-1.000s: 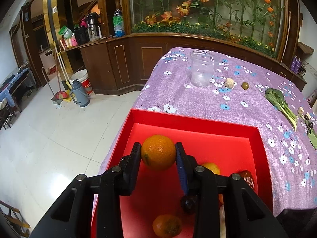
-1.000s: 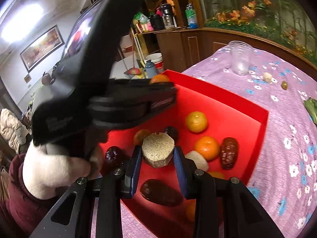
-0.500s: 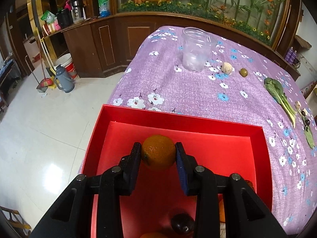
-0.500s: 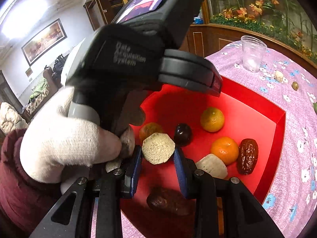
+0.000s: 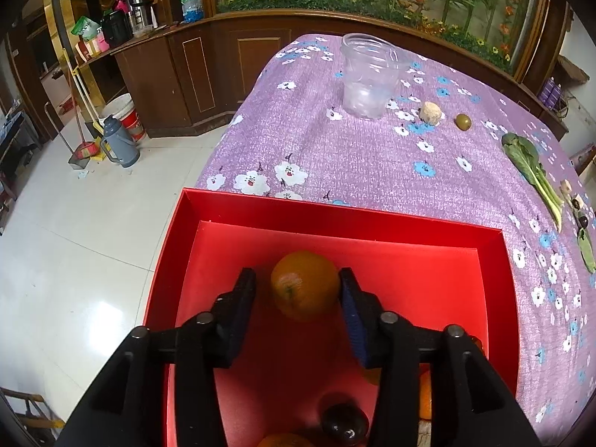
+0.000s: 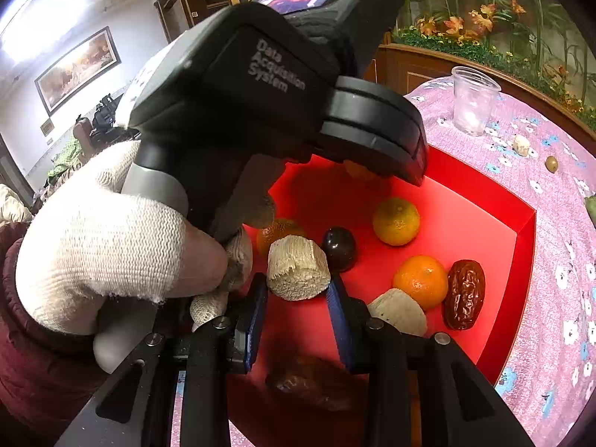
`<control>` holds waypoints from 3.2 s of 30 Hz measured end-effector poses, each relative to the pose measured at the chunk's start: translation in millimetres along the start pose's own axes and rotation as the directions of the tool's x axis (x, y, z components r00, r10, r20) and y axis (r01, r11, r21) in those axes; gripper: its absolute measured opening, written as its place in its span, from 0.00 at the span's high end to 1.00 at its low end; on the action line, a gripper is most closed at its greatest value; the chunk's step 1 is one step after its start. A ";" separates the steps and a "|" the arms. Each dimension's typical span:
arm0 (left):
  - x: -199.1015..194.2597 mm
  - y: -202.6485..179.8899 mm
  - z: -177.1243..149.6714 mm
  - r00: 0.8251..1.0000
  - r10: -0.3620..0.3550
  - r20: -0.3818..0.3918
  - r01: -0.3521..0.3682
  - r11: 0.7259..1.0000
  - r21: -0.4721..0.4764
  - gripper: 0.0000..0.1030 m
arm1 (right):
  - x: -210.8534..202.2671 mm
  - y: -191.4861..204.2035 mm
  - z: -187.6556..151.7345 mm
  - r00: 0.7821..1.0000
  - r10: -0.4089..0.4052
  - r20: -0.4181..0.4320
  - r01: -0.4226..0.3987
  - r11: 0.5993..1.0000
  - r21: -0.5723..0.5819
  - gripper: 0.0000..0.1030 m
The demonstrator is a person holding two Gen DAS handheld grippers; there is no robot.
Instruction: Organize fruits
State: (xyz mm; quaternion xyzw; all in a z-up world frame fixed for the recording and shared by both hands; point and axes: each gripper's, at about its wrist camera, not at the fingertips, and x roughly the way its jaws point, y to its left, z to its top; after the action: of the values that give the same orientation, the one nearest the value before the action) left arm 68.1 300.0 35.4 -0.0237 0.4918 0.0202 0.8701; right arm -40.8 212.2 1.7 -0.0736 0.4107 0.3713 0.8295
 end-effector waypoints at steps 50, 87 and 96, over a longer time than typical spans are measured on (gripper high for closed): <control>-88.7 -15.1 -80.7 0.950 -0.307 -0.064 0.295 0.944 -0.146 0.28 | -113.9 -20.0 -54.0 0.983 -0.111 0.144 0.093 0.988 0.121 0.34; -224.8 -78.7 -174.6 0.825 0.255 0.505 -0.156 0.960 -0.231 0.00 | -186.2 -35.5 -104.3 0.938 -0.196 0.287 0.127 0.962 0.242 0.21; -197.3 -88.4 -183.7 0.855 0.287 0.433 -0.217 0.955 -0.203 0.00 | -171.7 -34.7 -103.7 0.942 -0.206 0.267 0.148 0.964 0.223 0.17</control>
State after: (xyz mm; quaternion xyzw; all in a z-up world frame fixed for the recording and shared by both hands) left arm -185.5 198.2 111.7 -0.0173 0.2690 0.1752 0.9469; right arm -148.8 47.8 54.2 0.0278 0.3127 0.2585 0.9136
